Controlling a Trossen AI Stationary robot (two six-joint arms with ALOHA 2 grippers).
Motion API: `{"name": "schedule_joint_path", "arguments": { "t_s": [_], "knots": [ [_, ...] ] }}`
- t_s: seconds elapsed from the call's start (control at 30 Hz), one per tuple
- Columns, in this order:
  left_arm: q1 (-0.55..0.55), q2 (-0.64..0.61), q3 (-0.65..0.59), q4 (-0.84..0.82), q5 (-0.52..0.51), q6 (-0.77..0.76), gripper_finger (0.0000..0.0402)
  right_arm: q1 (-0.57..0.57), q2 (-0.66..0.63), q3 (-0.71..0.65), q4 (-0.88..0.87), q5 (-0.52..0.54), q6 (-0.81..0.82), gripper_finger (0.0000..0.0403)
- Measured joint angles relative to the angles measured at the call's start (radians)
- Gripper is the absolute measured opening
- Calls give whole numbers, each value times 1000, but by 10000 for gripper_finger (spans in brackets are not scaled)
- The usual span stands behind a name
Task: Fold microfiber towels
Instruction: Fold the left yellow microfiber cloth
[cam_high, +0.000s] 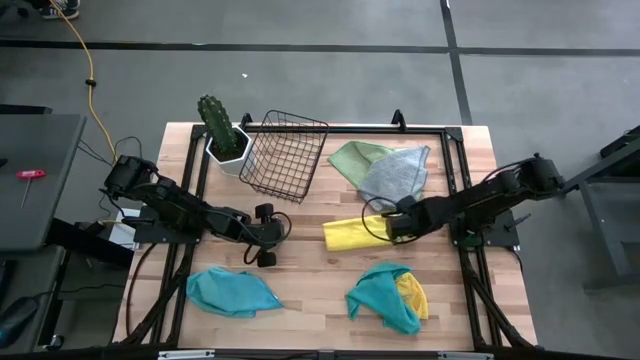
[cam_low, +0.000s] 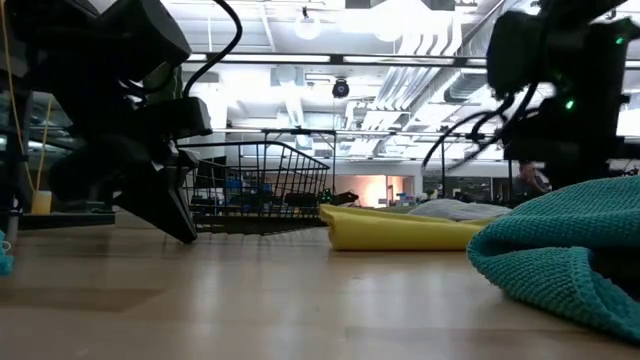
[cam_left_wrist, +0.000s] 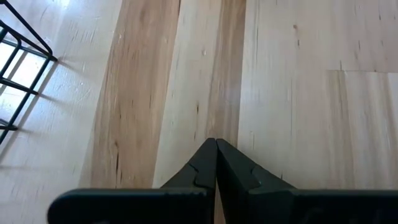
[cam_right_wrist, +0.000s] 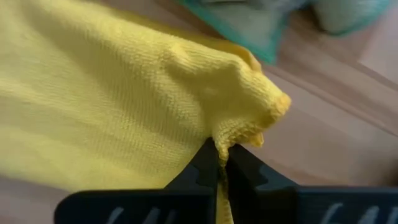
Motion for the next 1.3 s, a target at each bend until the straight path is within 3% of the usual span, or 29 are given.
{"name": "schedule_joint_path", "arguments": {
  "t_s": [0.2,0.57,0.73,1.07,1.3],
  "knots": [
    [0,4,-4,71,2,-5,0,30,-98,16,-32,31,55,0],
    [0,11,14,186,31,-3,0,31,-103,167,-32,104,13,0],
    [0,49,82,172,38,51,0,31,-103,207,-27,123,-2,0],
    [-1,296,323,35,33,142,0,31,-36,228,55,116,-35,0],
    [-1,321,366,13,-3,157,0,36,-7,228,223,110,-69,0]
  ]
}}
